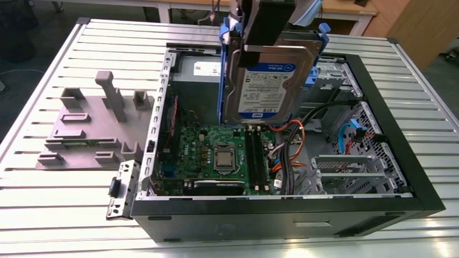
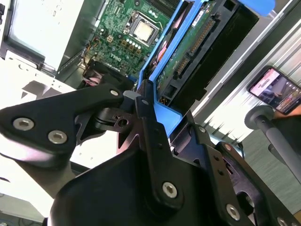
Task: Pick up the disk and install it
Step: 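Insert the disk into the insertion slot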
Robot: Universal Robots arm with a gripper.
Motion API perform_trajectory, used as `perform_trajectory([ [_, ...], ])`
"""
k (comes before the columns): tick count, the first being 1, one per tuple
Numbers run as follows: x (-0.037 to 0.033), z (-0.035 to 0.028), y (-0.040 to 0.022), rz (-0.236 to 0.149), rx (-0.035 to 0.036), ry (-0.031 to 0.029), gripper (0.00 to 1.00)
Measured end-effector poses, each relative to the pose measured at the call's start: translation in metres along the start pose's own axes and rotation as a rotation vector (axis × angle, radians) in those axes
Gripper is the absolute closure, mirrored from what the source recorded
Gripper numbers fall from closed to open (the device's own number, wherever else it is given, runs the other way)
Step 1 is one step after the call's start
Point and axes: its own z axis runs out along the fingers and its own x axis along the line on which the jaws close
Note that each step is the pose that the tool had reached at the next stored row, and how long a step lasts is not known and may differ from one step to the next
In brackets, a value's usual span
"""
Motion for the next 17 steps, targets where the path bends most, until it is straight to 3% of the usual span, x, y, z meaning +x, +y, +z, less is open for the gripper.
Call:
perform_trajectory([
  [6,0.0003,-0.0002,-0.0118,0.0,0.0,-0.0001,0.64],
  [17,0.005,0.0,-0.0121,0.0,0.0,0.0003,0.64],
])
